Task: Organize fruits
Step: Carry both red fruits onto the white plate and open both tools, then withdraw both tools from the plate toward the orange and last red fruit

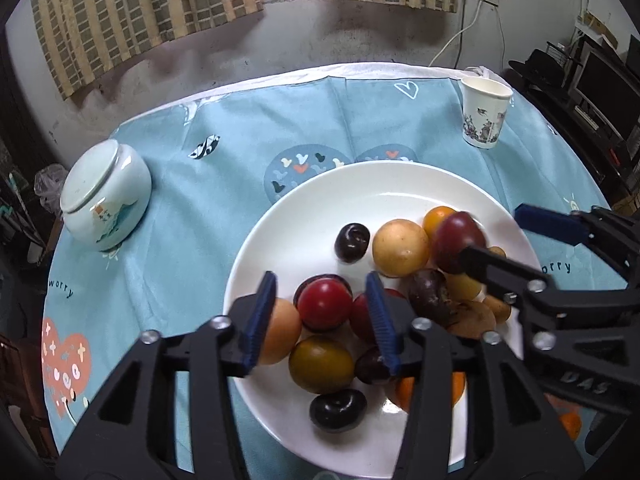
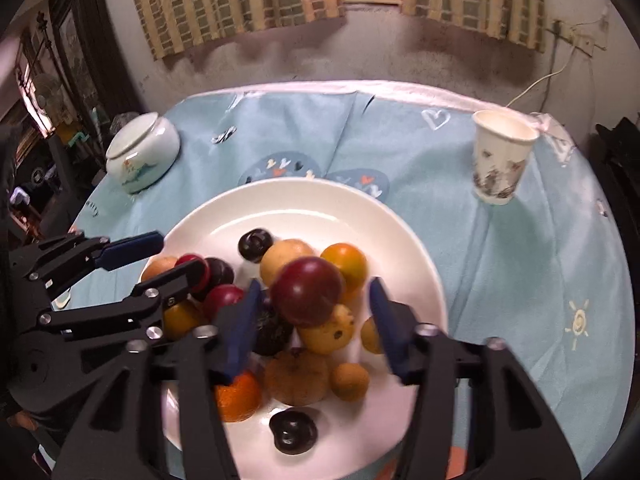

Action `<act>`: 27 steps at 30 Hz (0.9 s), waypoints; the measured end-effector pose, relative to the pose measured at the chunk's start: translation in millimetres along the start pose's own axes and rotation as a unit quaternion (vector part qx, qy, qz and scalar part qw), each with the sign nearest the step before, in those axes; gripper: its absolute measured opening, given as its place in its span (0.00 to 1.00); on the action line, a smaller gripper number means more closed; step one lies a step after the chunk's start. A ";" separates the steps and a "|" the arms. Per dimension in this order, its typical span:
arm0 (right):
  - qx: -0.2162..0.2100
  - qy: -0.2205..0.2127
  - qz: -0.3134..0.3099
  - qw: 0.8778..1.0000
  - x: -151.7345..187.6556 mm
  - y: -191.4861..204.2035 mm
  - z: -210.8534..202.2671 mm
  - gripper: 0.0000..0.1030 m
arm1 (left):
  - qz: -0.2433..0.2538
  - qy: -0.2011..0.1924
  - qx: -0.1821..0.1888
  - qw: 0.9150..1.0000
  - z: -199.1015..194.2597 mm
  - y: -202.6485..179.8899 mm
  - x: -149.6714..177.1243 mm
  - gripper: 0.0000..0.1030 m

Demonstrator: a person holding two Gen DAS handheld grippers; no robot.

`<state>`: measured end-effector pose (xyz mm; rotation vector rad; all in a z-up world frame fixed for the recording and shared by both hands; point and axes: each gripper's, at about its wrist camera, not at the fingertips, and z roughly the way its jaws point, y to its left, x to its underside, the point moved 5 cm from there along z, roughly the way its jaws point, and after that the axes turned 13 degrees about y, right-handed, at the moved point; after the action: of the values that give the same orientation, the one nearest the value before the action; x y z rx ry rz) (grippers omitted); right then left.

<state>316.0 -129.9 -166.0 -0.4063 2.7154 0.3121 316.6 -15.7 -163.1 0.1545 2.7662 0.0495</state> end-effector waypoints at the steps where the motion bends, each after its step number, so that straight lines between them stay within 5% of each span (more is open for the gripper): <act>1: -0.001 -0.005 0.002 1.000 -0.6 -1.6 -5.5 0.65 | -0.004 -0.004 -0.002 1.000 -3.1 2.0 0.3 0.57; 9: 0.008 -0.047 -0.008 0.999 12.1 -0.4 -62.0 0.65 | -0.042 -0.033 0.002 0.999 -51.4 28.9 9.8 0.64; 13: 0.010 -0.051 -0.013 0.999 48.2 -2.8 -89.8 0.65 | -0.049 -0.042 0.008 0.998 -78.3 38.7 34.9 0.67; 22: 0.052 0.063 0.013 0.997 213.4 -26.6 -63.0 0.65 | -0.035 0.007 0.029 0.999 -85.0 29.2 161.8 0.72; 27: 0.048 0.073 0.058 0.994 244.7 -34.3 -53.4 0.65 | -0.036 0.053 0.036 0.997 -72.2 21.6 221.9 0.72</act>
<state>92.1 -234.2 -219.9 -0.2542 2.8906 0.1882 87.0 30.0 -174.5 0.0719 2.8790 -0.0639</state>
